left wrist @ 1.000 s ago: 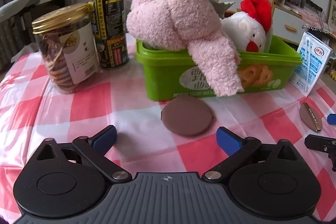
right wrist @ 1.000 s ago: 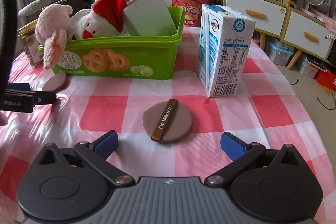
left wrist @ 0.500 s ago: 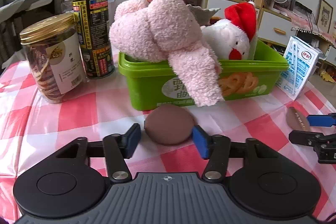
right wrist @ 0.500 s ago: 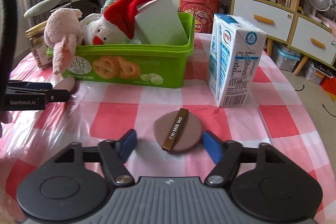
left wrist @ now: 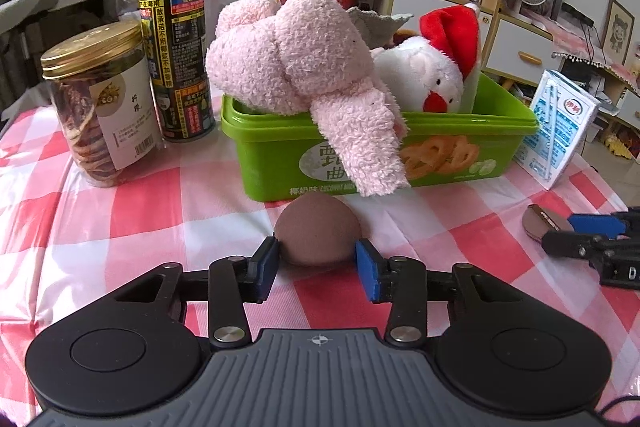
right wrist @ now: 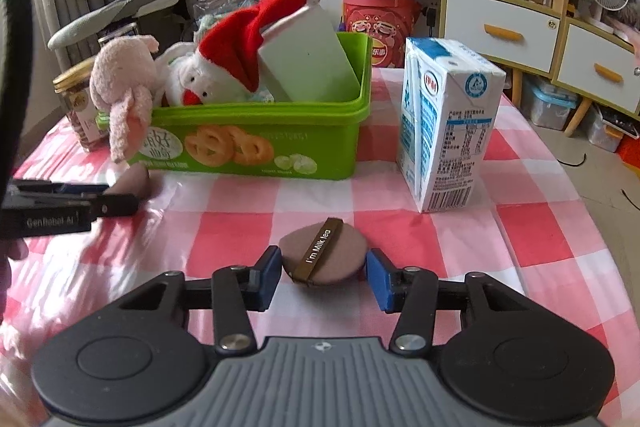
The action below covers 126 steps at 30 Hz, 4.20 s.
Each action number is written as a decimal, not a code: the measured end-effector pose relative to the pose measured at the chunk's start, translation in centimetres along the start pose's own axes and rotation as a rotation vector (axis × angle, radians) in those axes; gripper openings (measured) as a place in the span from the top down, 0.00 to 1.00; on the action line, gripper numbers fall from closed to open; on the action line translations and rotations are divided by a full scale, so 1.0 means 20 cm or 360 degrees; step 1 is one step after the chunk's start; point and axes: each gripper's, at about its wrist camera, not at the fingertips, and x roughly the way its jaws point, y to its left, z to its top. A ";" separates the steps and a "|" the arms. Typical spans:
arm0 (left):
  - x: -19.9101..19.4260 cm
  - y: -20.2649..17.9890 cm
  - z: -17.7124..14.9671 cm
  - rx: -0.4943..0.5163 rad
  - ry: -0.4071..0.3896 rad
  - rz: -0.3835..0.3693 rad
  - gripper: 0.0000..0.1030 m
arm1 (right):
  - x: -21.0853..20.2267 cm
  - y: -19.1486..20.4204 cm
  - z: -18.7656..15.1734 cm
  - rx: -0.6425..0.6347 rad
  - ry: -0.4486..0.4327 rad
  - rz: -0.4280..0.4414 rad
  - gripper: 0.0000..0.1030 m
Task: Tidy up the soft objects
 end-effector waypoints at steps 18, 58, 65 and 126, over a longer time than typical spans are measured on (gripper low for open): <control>-0.25 -0.14 0.02 0.0059 -0.0072 -0.0176 0.58 | -0.15 -0.02 0.10 0.0180 -0.0109 0.0117 0.78; -0.06 -0.23 0.53 0.0183 -0.0197 -0.0020 0.56 | 0.06 -0.07 0.55 0.0616 -0.0045 0.0209 0.77; -0.04 -0.24 0.56 0.0115 -0.0196 -0.0036 0.49 | 0.01 -0.10 0.57 0.0679 -0.0048 0.0225 0.61; -0.77 -0.28 0.11 -0.0239 0.0219 0.0376 0.05 | -0.56 0.24 0.24 0.0224 0.0226 -0.0067 0.26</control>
